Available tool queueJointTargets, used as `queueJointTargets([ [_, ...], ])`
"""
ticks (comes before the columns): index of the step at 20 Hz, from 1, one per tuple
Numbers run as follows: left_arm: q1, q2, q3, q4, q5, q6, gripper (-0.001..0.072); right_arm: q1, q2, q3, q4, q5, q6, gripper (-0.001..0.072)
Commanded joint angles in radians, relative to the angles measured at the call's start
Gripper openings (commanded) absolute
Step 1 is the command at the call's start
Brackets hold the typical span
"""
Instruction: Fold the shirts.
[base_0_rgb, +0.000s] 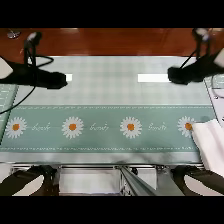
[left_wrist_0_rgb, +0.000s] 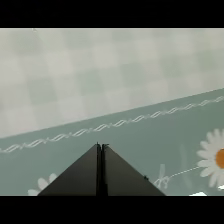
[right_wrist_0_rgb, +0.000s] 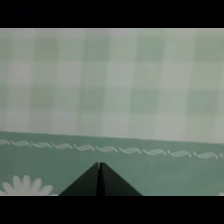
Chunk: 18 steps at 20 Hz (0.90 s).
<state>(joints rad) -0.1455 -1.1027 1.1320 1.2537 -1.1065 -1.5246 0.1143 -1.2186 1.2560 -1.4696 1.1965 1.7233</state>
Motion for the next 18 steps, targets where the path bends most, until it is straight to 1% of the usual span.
queueJointTargets([
  [1, 0.018, -0.015, -0.101, 0.109, 0.009, -0.047, 0.0020, 0.052, -0.033, -0.181, -0.156, -0.063, 0.123, 0.0033],
  [5, 0.016, -0.013, -0.090, 0.108, -0.013, -0.041, 0.0020, 0.050, -0.018, -0.181, -0.155, -0.053, 0.124, 0.0033],
  [18, 0.016, -0.027, -0.090, 0.108, -0.010, -0.041, 0.0020, 0.050, -0.018, -0.181, -0.156, -0.053, 0.124, 0.0033],
])
